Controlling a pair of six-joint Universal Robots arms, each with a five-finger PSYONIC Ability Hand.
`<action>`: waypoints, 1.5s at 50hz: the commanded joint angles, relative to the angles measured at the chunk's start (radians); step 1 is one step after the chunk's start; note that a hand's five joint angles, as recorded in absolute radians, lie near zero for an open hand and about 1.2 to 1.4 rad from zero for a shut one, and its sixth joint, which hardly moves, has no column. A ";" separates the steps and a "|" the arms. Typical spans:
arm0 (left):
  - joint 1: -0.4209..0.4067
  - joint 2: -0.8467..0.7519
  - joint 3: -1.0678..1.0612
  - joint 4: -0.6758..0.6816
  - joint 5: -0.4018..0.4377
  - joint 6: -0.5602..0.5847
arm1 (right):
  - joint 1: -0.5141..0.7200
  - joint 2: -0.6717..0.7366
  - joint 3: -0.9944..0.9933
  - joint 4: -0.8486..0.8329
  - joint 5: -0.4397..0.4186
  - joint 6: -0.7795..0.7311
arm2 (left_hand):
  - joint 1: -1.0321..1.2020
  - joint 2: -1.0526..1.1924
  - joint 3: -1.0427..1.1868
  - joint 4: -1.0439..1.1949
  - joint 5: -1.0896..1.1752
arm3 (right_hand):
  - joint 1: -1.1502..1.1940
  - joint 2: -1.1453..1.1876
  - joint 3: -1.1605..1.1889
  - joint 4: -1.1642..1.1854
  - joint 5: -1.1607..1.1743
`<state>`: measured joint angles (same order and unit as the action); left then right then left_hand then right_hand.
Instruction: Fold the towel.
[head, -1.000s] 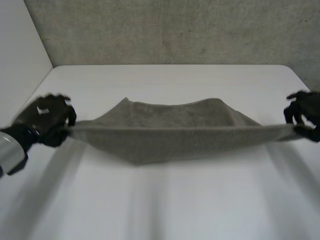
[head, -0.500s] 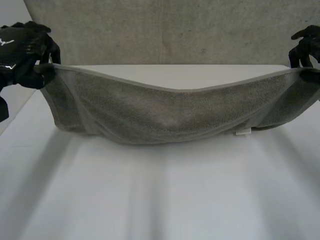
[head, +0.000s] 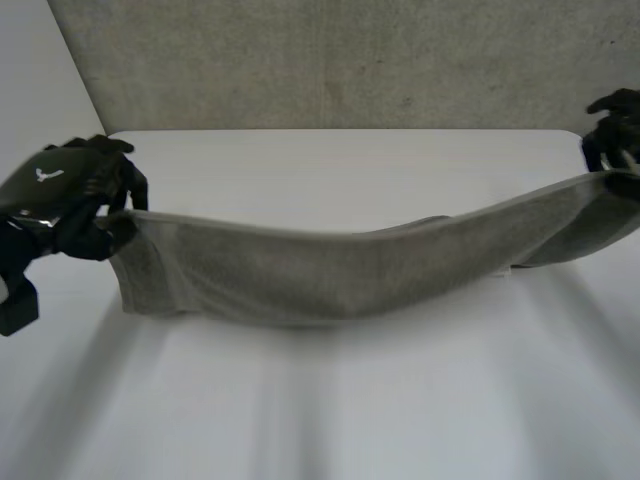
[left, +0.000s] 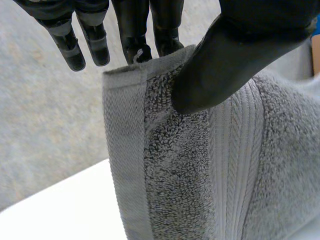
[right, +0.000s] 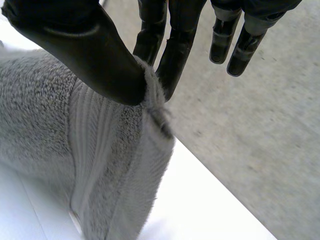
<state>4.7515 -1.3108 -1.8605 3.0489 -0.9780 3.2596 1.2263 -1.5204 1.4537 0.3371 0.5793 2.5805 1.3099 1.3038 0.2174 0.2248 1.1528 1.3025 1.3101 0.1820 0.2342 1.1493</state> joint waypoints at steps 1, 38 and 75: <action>0.077 0.076 0.087 0.001 0.081 -0.012 | -0.102 -0.012 -0.049 0.036 -0.075 -0.016 | 0.086 0.092 -0.043 -0.050 0.069 | 0.094 0.086 -0.007 -0.060 0.072; -0.139 -0.444 0.792 0.370 -0.240 -0.319 | 0.392 0.299 -0.552 -0.641 0.391 0.504 | 0.086 0.092 -0.043 -0.050 0.069 | 0.094 0.086 -0.007 -0.060 0.072; -0.048 -0.277 0.126 0.294 -0.044 -0.092 | 0.171 0.105 0.105 -0.477 0.058 0.302 | 0.086 0.092 -0.043 -0.050 0.069 | 0.094 0.086 -0.007 -0.060 0.072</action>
<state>4.7095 -1.6724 -1.6990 3.3901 -1.0352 3.1750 1.3993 -1.3601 1.5275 -0.2058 0.6700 2.8793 1.3246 1.3038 0.2174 0.2248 1.1530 1.3027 1.3145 0.1820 0.2342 1.1493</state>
